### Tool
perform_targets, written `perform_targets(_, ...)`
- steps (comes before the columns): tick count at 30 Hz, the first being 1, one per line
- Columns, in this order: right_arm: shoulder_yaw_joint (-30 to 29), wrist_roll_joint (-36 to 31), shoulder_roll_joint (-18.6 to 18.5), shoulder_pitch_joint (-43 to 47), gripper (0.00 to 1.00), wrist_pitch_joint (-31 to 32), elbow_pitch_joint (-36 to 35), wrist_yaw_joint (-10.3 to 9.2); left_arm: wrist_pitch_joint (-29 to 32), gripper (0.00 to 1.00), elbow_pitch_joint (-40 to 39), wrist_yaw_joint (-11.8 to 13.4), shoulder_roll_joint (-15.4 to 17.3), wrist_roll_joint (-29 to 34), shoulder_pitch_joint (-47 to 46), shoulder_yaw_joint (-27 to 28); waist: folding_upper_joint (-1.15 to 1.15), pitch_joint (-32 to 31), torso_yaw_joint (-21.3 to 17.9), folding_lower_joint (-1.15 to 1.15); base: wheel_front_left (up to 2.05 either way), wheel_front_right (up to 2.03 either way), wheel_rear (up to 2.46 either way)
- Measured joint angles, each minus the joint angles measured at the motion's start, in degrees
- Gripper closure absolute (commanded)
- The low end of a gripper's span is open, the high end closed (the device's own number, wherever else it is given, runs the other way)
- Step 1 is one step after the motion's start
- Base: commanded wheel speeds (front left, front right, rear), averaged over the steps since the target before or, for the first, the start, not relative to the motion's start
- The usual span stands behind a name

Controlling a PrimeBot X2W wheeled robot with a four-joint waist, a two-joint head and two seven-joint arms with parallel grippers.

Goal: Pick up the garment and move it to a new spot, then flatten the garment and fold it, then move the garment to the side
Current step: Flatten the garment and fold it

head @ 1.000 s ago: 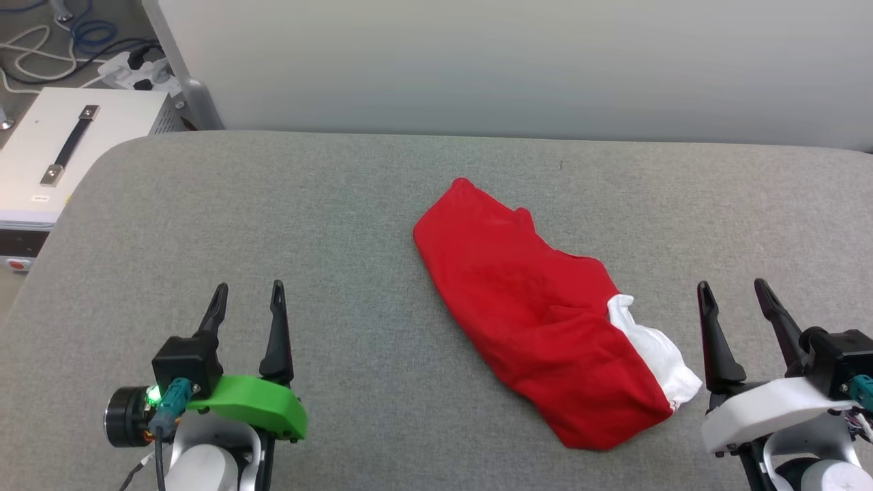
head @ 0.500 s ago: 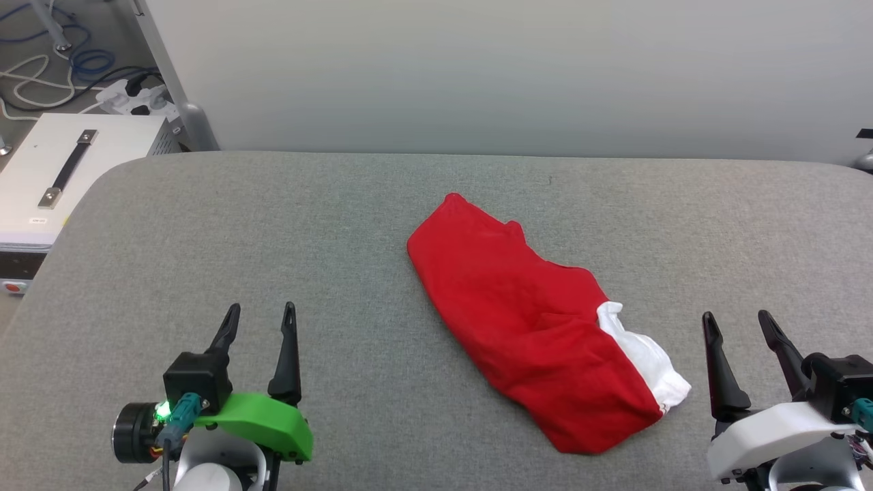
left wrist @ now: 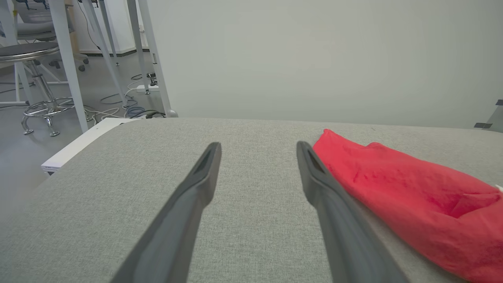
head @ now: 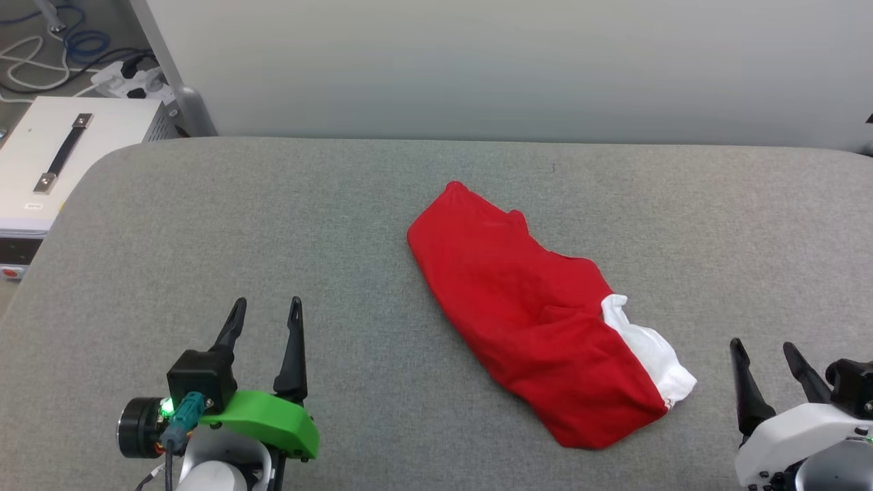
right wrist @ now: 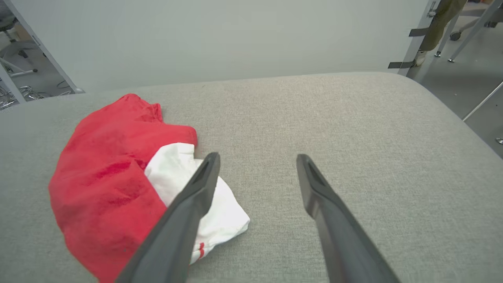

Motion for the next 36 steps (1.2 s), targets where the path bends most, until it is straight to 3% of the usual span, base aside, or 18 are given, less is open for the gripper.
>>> perform_targets(5, -0.6, 4.1, -2.7, -1.4, 0.00, 7.6, 4.8, 0.00, -0.9, 0.00, -0.2, 0.2, -1.0, 0.0, -1.0, -0.2, 0.00, 2.2, 0.7, 0.00, 0.00, 0.00, 0.00)
perform_targets(11, 3.8, 9.5, -8.0, -4.4, 0.00, 16.5, 8.1, -0.01, -2.0, 0.00, -0.2, 0.2, -2.1, 0.0, -3.5, -0.2, 0.00, 5.6, 2.1, 0.00, 0.00, 0.00, 0.00)
perform_targets(18, 11.8, 12.8, -14.3, -9.0, 0.00, 21.5, 10.9, -0.01, -3.0, 0.00, 0.5, -0.2, -3.5, 0.2, -6.3, -0.3, 0.00, 9.5, 3.9, 0.00, 0.00, 0.00, 0.00)
perform_targets(27, 16.9, 18.3, -18.7, -11.7, 0.00, 29.9, 15.2, -0.01, -3.4, 0.00, 2.1, -0.8, -5.4, 0.7, -7.4, -0.1, 0.00, 12.8, 6.2, 0.00, 0.00, 0.00, 0.00)
perform_targets(28, 17.2, 19.1, -19.0, -12.0, 0.09, 30.9, 15.2, -0.01, -3.4, 0.00, 2.2, -0.9, -5.5, 0.8, -7.4, 0.0, 0.00, 12.9, 6.3, 0.00, 0.00, 0.00, 0.00)
perform_targets(29, 17.3, 19.5, -19.1, -12.2, 0.59, 31.4, 15.2, -0.02, -3.4, 0.00, 2.3, -1.0, -5.7, 0.8, -7.4, 0.1, 0.00, 13.0, 6.4, 0.00, 0.00, 0.00, 0.00)
perform_targets(30, 17.4, 19.9, -19.3, -12.3, 1.00, 31.9, 15.2, -0.02, -3.4, 0.00, 2.3, -1.1, -5.9, 0.8, -7.4, 0.2, 0.00, 13.1, 6.5, 0.00, 0.00, 0.00, 0.00)
perform_targets(36, 17.1, 21.4, -19.5, -12.7, 1.00, 32.0, 15.5, -0.03, -3.5, 0.00, 2.9, -1.3, -6.0, 1.2, -7.4, 1.3, 0.00, 12.2, 5.8, 0.00, 0.00, 0.00, 0.00)
